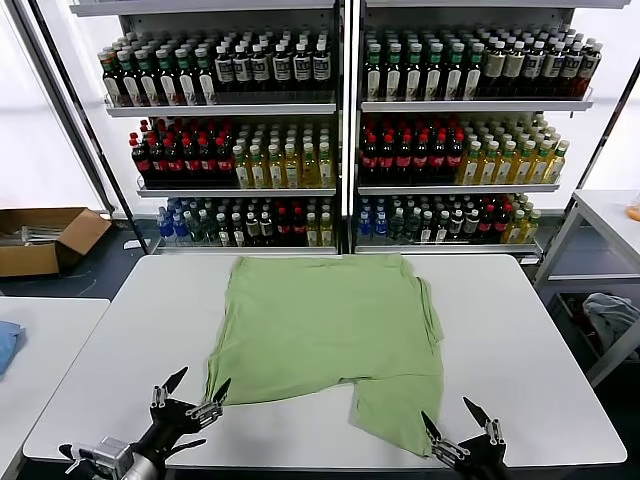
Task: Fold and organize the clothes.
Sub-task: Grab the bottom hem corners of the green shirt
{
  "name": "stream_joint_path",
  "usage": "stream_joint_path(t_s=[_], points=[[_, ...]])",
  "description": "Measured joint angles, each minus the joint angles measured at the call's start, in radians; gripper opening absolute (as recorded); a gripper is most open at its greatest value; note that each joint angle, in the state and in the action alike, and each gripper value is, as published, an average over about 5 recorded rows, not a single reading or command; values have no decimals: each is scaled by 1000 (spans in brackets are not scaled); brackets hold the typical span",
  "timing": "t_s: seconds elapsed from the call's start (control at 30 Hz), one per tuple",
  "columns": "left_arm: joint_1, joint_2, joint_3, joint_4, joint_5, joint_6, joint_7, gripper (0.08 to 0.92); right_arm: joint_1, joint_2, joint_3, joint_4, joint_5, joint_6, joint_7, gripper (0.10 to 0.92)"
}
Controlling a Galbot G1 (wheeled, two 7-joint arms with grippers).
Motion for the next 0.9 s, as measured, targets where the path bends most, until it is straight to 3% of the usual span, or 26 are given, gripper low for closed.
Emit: stream_joint_path(t_s=[0.47,0.6,0.9], points=[[-72,45,53,75,-77,122,-93,823,37,14,-73,-8,-46,-107,51,793],[-76,43,65,88,-82,137,-110,804,38,13,-94,-13,-53,-120,59,689],[-72,28,85,96,-86,150,-125,568,30,11,-121,-22,-55,-125,63,429]])
